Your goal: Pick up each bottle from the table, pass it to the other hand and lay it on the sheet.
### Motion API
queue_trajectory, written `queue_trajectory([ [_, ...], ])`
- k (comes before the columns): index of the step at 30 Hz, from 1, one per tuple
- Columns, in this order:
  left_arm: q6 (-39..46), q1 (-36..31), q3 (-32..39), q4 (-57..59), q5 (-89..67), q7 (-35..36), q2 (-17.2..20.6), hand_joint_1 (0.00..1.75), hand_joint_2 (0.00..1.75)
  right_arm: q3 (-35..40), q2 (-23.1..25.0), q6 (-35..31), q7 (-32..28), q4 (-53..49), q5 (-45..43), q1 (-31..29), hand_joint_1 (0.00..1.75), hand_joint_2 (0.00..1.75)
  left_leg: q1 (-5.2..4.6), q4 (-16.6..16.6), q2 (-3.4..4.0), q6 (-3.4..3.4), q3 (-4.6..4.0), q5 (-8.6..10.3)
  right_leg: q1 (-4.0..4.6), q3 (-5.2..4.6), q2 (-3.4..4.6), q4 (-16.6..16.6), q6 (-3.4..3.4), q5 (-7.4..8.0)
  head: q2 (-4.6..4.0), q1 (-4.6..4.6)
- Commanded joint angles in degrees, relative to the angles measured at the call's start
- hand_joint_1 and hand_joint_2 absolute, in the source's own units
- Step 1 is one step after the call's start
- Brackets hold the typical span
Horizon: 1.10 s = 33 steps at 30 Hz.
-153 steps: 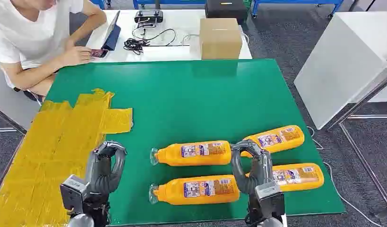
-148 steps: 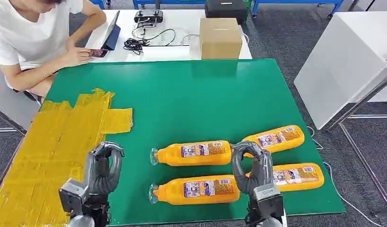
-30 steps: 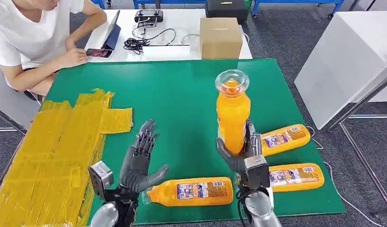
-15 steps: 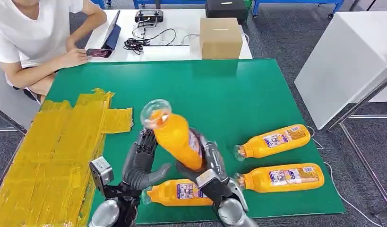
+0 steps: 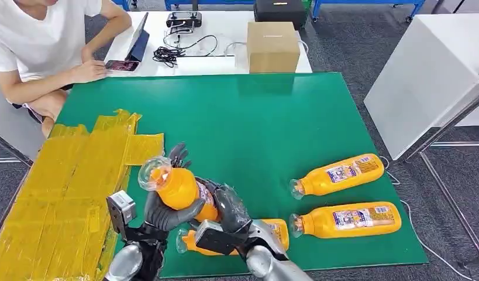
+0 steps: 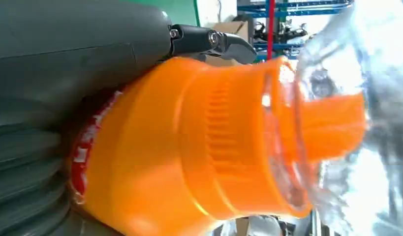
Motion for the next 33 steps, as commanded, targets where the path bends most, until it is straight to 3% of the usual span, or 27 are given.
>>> queue_trajectory([
  [1,0.9,-3.9,-1.8,3.0,-0.3,-0.5,-0.5,1.75,1.75,7.3,-0.5,1.3,0.5,7.7,1.9,-1.5,1.75,1.75,0.04,-0.1,-0.12,-0.05,0.15,-0.04,0.04,0.23,-0.14,-0.1,0.00,-0.06,0.00,0.00],
  [18,1.5,-3.2,-1.5,2.6,-0.4,-0.8,-0.7,1.75,1.75,6.2,-0.9,0.5,0.4,6.0,1.3,-0.2,1.75,1.75,0.04,-0.1,-0.13,-0.04,0.14,-0.02,0.04,0.17,-0.19,-0.1,0.01,-0.06,0.00,0.00],
  [24,2.7,-1.7,-1.6,1.7,-0.9,-1.6,-1.0,1.75,1.75,3.8,-3.7,0.0,-1.4,-5.3,-1.5,4.2,1.75,1.75,0.04,0.0,-0.21,-0.03,0.10,-0.04,0.03,0.17,-0.28,-0.1,0.02,-0.10,0.00,0.00],
  [26,7.7,-1.2,-1.1,0.9,-5.3,-3.2,-1.0,1.75,1.75,1.4,-4.1,-0.5,-2.4,-10.9,-3.5,6.5,1.75,1.75,0.02,0.0,-0.17,-0.02,0.00,-0.02,0.02,0.03,-0.22,0.0,0.02,-0.07,0.00,0.00],
  [28,11.3,-0.8,-1.6,-0.6,-9.7,-4.9,-0.5,1.75,1.75,-0.7,-5.2,-0.6,-4.3,-17.7,-6.8,9.0,0.00,1.75,0.03,0.0,-0.21,-0.03,-0.04,-0.04,0.03,0.03,-0.25,0.0,0.02,-0.10,0.00,0.00],
  [29,13.9,-0.6,-1.7,-1.3,-12.8,-5.8,-0.2,1.75,1.75,-1.4,-5.7,0.1,-5.3,-20.6,-8.5,10.1,0.00,0.00,0.01,0.0,-0.17,-0.02,-0.11,-0.02,0.01,-0.07,-0.21,0.0,0.02,-0.07,0.00,0.00],
  [31,27.7,-0.7,-0.8,-3.0,-29.2,-8.4,1.0,1.75,1.75,-4.0,-6.5,1.3,-6.9,-28.3,-11.0,13.7,0.00,0.00,-0.01,0.0,-0.18,-0.03,-0.15,-0.04,-0.01,-0.07,-0.20,0.0,0.02,-0.10,0.00,0.00],
  [33,34.6,-1.1,1.3,-4.1,-41.0,-4.8,2.5,1.75,1.75,-5.8,-7.2,0.7,-7.2,-34.1,-11.2,16.4,0.00,0.00,0.01,0.1,-0.21,-0.05,-0.13,-0.08,0.01,-0.02,-0.25,0.0,0.01,-0.14,0.00,0.00],
])
